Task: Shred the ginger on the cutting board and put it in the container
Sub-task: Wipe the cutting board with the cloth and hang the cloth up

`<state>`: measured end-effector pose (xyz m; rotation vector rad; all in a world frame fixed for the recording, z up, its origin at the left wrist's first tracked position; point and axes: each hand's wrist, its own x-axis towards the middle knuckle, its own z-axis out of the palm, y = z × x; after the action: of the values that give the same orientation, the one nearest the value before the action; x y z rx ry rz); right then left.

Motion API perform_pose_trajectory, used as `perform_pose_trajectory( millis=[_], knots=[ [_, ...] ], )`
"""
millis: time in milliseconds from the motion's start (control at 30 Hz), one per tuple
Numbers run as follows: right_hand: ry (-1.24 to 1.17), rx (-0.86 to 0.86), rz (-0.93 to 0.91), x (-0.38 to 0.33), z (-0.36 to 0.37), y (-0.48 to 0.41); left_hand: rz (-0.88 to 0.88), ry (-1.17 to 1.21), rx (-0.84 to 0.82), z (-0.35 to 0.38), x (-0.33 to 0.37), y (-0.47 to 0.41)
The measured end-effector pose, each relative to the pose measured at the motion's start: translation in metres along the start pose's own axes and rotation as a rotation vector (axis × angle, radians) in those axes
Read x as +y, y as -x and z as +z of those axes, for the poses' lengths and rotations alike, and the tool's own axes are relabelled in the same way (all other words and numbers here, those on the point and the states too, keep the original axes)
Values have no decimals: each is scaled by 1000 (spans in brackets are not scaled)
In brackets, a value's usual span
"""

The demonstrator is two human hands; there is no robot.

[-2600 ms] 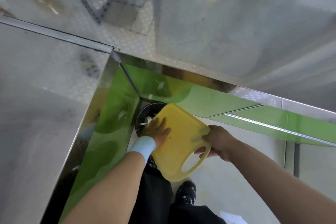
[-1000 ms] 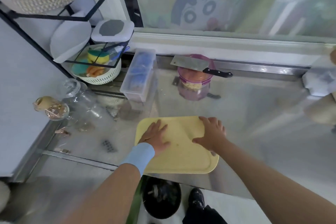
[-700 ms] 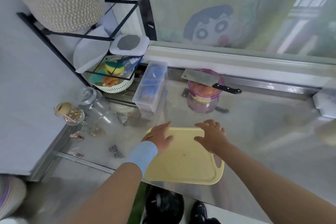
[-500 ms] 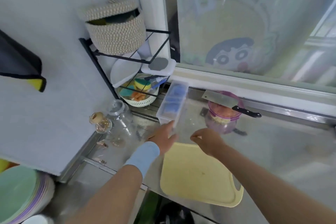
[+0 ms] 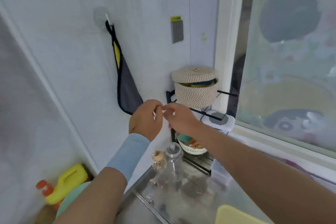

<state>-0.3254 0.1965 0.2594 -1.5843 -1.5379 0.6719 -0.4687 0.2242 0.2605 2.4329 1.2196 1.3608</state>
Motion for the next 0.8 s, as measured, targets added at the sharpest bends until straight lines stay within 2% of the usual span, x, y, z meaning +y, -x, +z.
perform_pose_trajectory(
  millis=[100,167,233,333,400,467,567,700,800],
  knots=[
    [-222,-36,-4,-56,8,-31,6,-34,290,-42,-12,-24],
    [-299,-72,-23,-89,10,-49,-49,-40,368,-63,-20,-41],
    [-322,-107,-17,-117,9,-63,-117,-28,319,-76,-20,-57],
    [-222,-131,20,-143,5,-76,-360,75,175,-87,-7,-76],
    [-109,-129,-34,-148,0,-80,-495,77,90,-90,-3,-91],
    [-77,-56,-126,-151,-5,-83,-573,152,45,-95,-4,-105],
    [-173,14,-191,-161,-18,-86,-567,353,36,-107,-2,-123],
    [-297,-42,-121,-184,-38,-93,-473,197,64,-126,4,-145],
    [-544,-129,29,-201,-46,-105,-411,141,130,-140,13,-157]
  ],
)
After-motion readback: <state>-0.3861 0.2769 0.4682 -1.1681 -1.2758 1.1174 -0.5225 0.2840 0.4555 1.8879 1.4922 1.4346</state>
